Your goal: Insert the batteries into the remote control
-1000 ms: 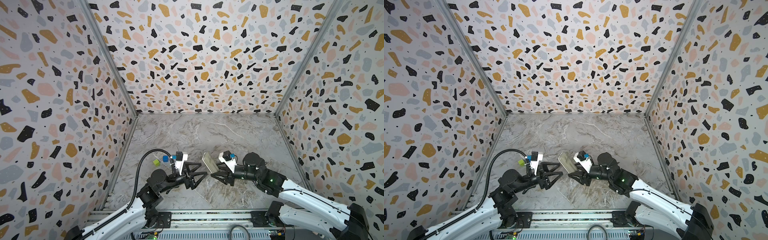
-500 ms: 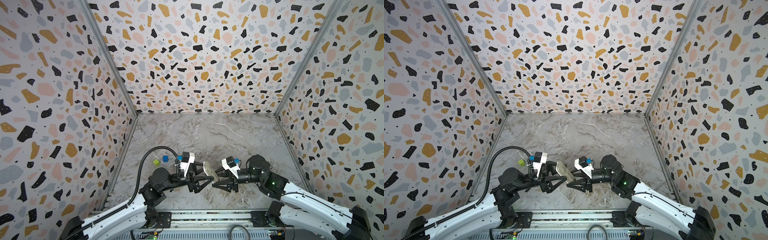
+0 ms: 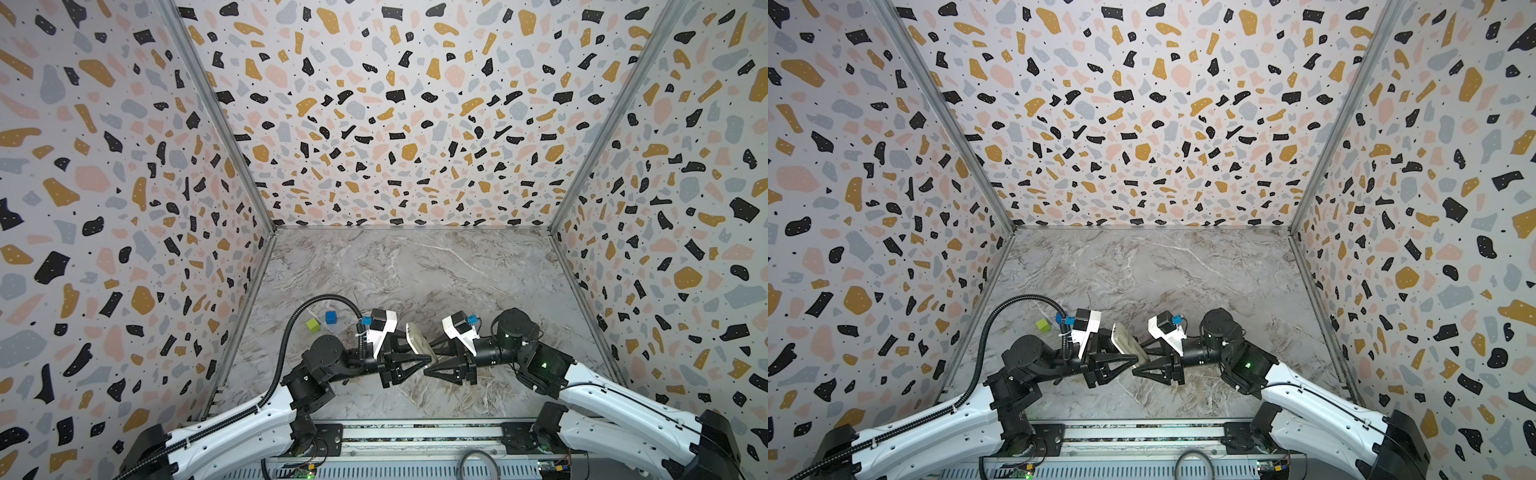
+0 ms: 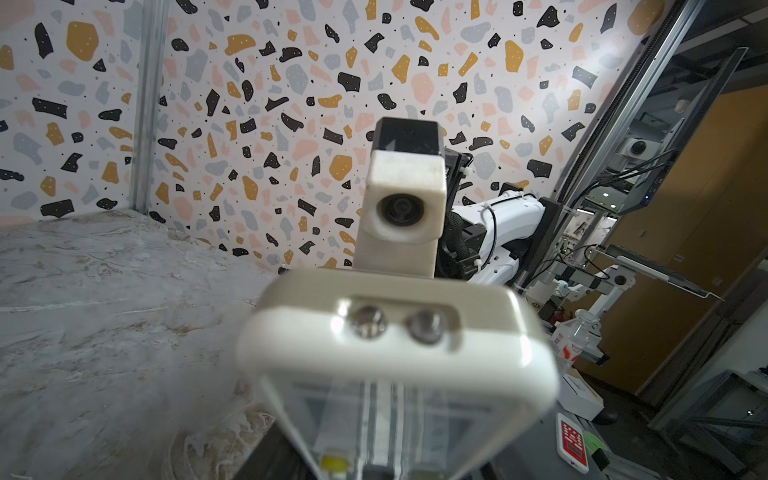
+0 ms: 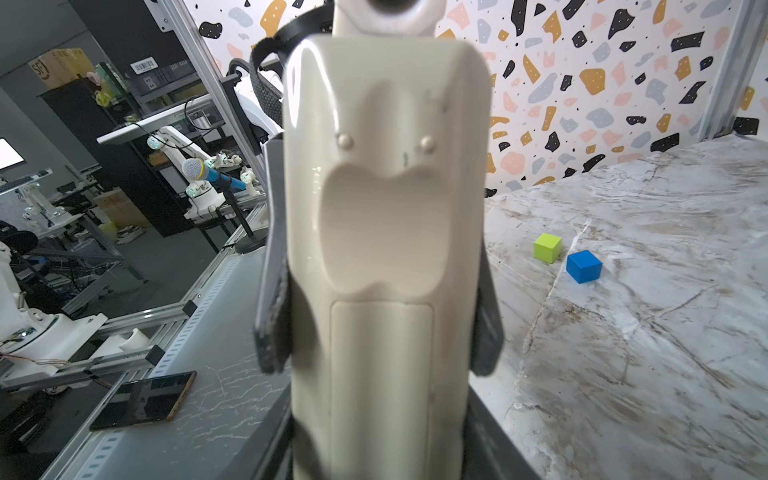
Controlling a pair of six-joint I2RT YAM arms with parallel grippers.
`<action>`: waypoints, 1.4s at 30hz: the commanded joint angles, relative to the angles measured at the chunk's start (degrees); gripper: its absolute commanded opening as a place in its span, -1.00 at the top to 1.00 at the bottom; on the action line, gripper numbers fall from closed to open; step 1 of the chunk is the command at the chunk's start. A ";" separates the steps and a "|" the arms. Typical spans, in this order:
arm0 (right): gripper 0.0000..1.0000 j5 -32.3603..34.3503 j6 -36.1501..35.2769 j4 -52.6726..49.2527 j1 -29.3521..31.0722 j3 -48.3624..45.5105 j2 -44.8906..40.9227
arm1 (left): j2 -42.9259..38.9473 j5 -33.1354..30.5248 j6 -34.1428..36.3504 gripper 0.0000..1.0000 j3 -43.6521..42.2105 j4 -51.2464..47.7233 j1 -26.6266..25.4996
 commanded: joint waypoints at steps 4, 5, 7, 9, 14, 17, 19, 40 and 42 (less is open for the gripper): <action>0.87 -1.16 -0.38 3.14 -0.03 0.08 0.26 | 0.18 0.68 -0.29 0.27 2.29 2.32 -1.17; 0.83 -1.03 -0.46 3.14 -0.07 0.04 0.22 | 0.16 0.41 -0.34 0.32 2.29 2.24 -1.21; 0.58 -0.36 -0.38 2.79 -0.03 0.12 0.10 | 0.02 -0.21 -0.42 0.40 2.42 1.50 -1.21; 0.18 0.83 -0.49 2.27 -0.04 0.17 -0.36 | -0.17 -1.38 -0.39 0.47 2.55 0.12 -1.16; -0.49 4.87 -0.84 1.00 -0.13 -0.62 -2.69 | -1.68 -7.12 -0.08 0.67 2.73 -5.55 -1.17; -0.66 7.38 -1.49 -0.63 -0.16 -1.01 -3.73 | -3.03 -11.63 -0.73 0.68 2.88 -8.57 -1.21; -0.73 9.93 -2.01 -2.06 -0.21 -1.10 -4.29 | -3.50 -15.53 -1.44 0.70 3.36 -11.49 -1.22; -0.89 47.65 -1.95 -15.34 -0.59 -2.36 -5.63 | 19.06 -38.17 -10.27 0.71 20.05 -48.74 1.04; -0.89 48.46 -1.95 -15.08 -0.53 -2.83 -5.52 | 21.32 -38.08 -11.30 0.71 20.97 -50.00 1.56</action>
